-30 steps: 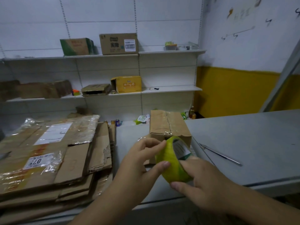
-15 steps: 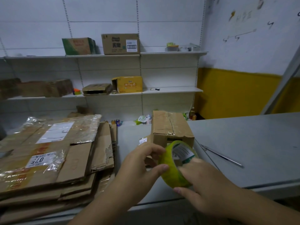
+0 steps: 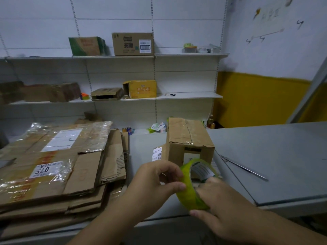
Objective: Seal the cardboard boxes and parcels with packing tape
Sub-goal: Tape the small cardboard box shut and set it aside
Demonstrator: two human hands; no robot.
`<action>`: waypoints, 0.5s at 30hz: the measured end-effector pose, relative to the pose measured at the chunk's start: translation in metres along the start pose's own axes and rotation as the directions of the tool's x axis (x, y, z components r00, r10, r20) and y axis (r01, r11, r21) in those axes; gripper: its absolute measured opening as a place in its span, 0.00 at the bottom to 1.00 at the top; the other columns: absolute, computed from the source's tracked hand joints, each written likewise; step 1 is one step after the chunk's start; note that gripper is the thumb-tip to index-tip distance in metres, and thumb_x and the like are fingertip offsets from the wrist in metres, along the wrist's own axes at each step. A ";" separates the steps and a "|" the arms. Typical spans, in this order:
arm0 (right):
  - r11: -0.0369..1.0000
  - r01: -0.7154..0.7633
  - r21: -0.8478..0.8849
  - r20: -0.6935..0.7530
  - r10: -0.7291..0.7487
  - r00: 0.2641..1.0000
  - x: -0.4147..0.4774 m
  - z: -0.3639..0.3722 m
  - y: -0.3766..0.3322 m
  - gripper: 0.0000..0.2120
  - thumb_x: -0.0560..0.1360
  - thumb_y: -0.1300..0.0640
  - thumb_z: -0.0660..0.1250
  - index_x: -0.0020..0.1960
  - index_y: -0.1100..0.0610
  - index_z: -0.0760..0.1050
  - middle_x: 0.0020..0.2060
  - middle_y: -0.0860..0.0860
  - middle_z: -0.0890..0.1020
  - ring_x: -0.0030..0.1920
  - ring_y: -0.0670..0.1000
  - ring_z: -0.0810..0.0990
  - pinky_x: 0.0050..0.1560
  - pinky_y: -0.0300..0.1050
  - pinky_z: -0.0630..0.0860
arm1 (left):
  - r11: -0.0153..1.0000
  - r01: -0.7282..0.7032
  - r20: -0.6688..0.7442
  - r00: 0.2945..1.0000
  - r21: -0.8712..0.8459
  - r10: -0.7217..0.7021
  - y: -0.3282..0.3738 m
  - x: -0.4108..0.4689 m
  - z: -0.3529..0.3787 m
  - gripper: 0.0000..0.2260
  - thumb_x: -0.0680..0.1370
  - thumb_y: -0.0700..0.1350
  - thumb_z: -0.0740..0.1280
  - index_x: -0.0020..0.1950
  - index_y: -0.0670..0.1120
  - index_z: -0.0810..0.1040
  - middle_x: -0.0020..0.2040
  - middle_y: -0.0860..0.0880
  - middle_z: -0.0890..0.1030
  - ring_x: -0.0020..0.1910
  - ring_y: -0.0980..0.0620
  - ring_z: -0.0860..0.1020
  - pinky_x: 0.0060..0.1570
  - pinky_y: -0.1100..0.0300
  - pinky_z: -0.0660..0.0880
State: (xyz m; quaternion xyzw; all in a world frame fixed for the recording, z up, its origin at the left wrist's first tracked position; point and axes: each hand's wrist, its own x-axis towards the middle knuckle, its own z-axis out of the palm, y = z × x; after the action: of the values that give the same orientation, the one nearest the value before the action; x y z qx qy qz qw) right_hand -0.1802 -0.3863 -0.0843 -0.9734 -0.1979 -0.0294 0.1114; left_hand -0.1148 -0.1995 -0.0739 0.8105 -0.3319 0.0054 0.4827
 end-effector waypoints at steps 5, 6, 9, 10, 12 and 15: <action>1.000 -0.016 -0.001 0.006 0.016 1.000 0.001 0.004 0.001 0.14 0.78 0.39 0.58 0.55 0.47 0.70 0.45 0.41 0.68 0.49 0.44 0.63 0.51 0.41 0.62 | 0.999 -0.035 0.059 0.998 -0.008 0.035 -0.007 0.003 0.000 0.11 0.69 0.43 0.75 0.36 0.59 0.79 0.40 0.57 0.81 0.42 0.56 0.80 0.47 0.56 0.79; 1.000 -0.011 0.003 -0.004 0.011 1.000 0.001 0.005 0.002 0.14 0.77 0.38 0.57 0.54 0.47 0.70 0.45 0.41 0.68 0.49 0.43 0.63 0.50 0.41 0.62 | 0.999 -0.046 0.062 0.997 -0.023 0.047 -0.008 0.004 0.001 0.11 0.70 0.43 0.75 0.35 0.59 0.79 0.40 0.56 0.81 0.41 0.55 0.80 0.46 0.55 0.79; 1.000 0.016 0.023 -0.047 -0.015 0.999 0.001 0.004 0.007 0.18 0.74 0.33 0.54 0.51 0.45 0.70 0.45 0.41 0.71 0.48 0.42 0.64 0.51 0.41 0.64 | 0.995 -0.045 0.000 0.999 -0.087 0.046 -0.010 0.004 0.004 0.10 0.69 0.42 0.75 0.37 0.58 0.80 0.40 0.55 0.81 0.41 0.55 0.80 0.45 0.57 0.79; 1.000 0.018 0.019 -0.059 -0.017 0.998 0.001 0.003 0.008 0.17 0.74 0.34 0.54 0.51 0.45 0.70 0.46 0.41 0.73 0.49 0.42 0.65 0.52 0.41 0.65 | 0.994 -0.051 -0.029 0.998 -0.101 0.048 -0.009 0.003 0.005 0.10 0.69 0.42 0.75 0.39 0.58 0.80 0.42 0.57 0.81 0.43 0.56 0.80 0.46 0.59 0.79; 1.000 0.023 0.008 -0.073 -0.022 0.997 0.002 0.000 0.009 0.14 0.76 0.37 0.57 0.53 0.45 0.70 0.49 0.42 0.74 0.51 0.42 0.65 0.54 0.40 0.65 | 0.994 -0.072 -0.060 0.996 -0.086 0.067 -0.007 0.003 0.005 0.13 0.69 0.42 0.74 0.46 0.59 0.78 0.47 0.60 0.79 0.48 0.59 0.78 0.48 0.65 0.77; 0.999 0.032 0.022 -0.071 -0.030 0.997 0.002 0.000 0.009 0.20 0.74 0.35 0.54 0.56 0.46 0.71 0.50 0.41 0.74 0.51 0.42 0.65 0.55 0.40 0.65 | 0.993 -0.113 -0.068 0.992 -0.042 0.110 -0.006 0.001 0.005 0.10 0.70 0.43 0.74 0.44 0.58 0.78 0.48 0.61 0.78 0.48 0.59 0.78 0.47 0.67 0.76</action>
State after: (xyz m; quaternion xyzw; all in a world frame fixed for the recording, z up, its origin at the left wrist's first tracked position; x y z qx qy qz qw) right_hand -0.1748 -0.3932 -0.0860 -0.9673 -0.2092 -0.0631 0.1289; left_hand -0.1122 -0.2023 -0.0812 0.7788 -0.3607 0.0516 0.5106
